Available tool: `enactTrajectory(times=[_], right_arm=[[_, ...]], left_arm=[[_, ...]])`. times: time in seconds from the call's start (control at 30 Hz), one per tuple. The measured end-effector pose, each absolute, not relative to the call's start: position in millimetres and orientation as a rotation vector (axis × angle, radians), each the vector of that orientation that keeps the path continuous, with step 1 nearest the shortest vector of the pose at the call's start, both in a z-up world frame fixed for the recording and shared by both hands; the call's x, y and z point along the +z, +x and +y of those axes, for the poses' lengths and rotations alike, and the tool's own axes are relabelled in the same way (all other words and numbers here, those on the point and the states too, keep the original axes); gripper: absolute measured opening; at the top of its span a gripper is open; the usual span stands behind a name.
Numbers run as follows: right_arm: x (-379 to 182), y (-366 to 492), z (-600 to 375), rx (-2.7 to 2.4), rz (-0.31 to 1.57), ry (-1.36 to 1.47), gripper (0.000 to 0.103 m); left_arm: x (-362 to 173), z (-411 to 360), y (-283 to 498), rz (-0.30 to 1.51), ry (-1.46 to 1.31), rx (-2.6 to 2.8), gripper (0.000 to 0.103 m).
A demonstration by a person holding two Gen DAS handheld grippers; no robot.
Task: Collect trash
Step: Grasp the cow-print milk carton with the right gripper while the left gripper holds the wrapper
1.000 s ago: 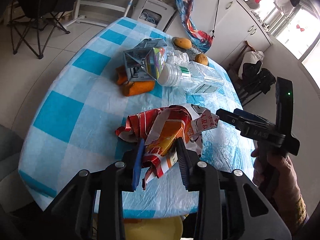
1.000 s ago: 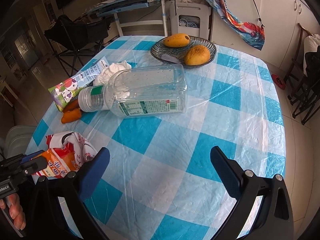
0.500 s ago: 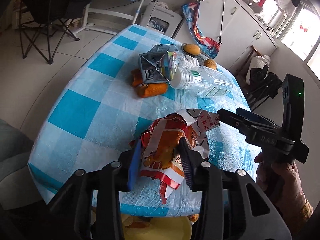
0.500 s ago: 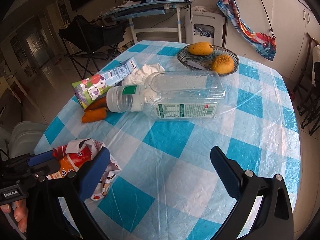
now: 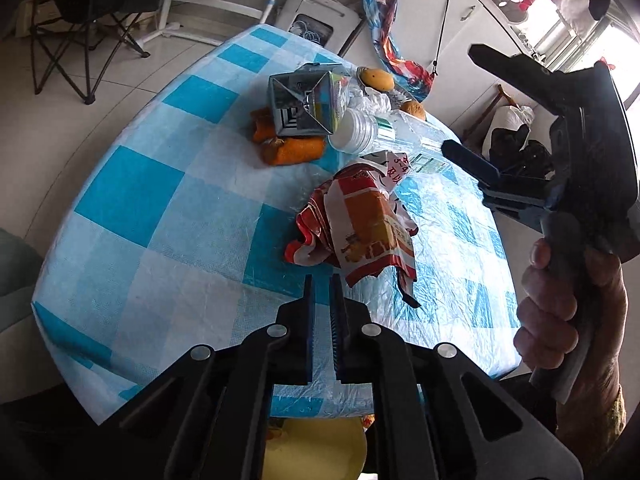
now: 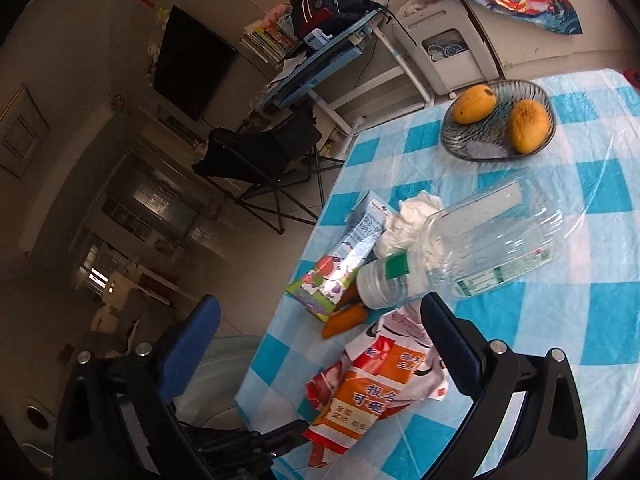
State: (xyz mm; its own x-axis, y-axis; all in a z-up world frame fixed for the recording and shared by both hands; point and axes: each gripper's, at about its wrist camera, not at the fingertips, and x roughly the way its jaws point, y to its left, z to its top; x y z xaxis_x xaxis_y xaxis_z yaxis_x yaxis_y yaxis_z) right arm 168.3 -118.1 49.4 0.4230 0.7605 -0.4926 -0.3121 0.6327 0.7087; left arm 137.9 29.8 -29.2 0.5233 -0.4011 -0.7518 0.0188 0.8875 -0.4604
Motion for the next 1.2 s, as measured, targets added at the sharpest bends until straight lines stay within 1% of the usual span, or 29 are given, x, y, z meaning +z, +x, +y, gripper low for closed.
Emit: enactTrajectory(times=[0.07,0.13,0.2,0.33,0.37,0.4,0.43,0.47,0.5,0.53,0.6,0.67,0.77,0.93,1.07,1.2], right_arm=[[44,177,-93,0.700,0.970,0.522,0.097],[35,186,-74,0.668,1.037,0.508,0.097],[26,196,-64,0.635,1.082,0.557,0.096],[16,210,-59,0.580,1.099,0.674,0.096],[15,212,-59,0.575,1.096,0.692,0.094],[14,214,-58,0.571,1.097,0.699,0.086],[14,216,-58,0.572,1.105,0.701,0.082],[12,217,-57,0.574,1.117,0.703,0.071],[11,218,-56,0.577,1.131,0.704,0.065],[12,216,-57,0.589,1.137,0.702,0.064],[16,209,-59,0.620,1.129,0.679,0.064],[22,201,-65,0.648,1.113,0.652,0.066],[21,190,-84,0.634,1.105,0.634,0.071],[1,173,-102,0.670,1.122,0.707,0.071],[9,159,-100,0.766,1.107,0.736,0.071],[27,153,-110,0.712,1.018,0.675,0.079]], left_arm=[[-30,38,137,0.995,-0.463,-0.234,0.008],[-30,45,137,0.999,-0.490,-0.214,0.010],[-30,50,136,0.993,-0.509,-0.198,0.020],[-24,51,134,0.961,-0.489,-0.180,0.031],[-22,51,134,0.953,-0.484,-0.177,0.035],[-21,51,133,0.947,-0.481,-0.173,0.039],[-20,51,133,0.941,-0.480,-0.169,0.040],[-19,51,132,0.935,-0.477,-0.164,0.042],[-18,52,133,0.929,-0.475,-0.159,0.045],[-16,53,133,0.921,-0.477,-0.156,0.047],[-14,54,133,0.903,-0.481,-0.150,0.054],[-14,57,134,0.894,-0.492,-0.142,0.057],[-16,63,134,0.889,-0.522,-0.132,0.059],[-19,68,135,0.885,-0.550,-0.112,0.063],[-19,69,132,0.871,-0.562,-0.108,0.067],[-24,63,134,0.890,-0.590,-0.166,0.076]])
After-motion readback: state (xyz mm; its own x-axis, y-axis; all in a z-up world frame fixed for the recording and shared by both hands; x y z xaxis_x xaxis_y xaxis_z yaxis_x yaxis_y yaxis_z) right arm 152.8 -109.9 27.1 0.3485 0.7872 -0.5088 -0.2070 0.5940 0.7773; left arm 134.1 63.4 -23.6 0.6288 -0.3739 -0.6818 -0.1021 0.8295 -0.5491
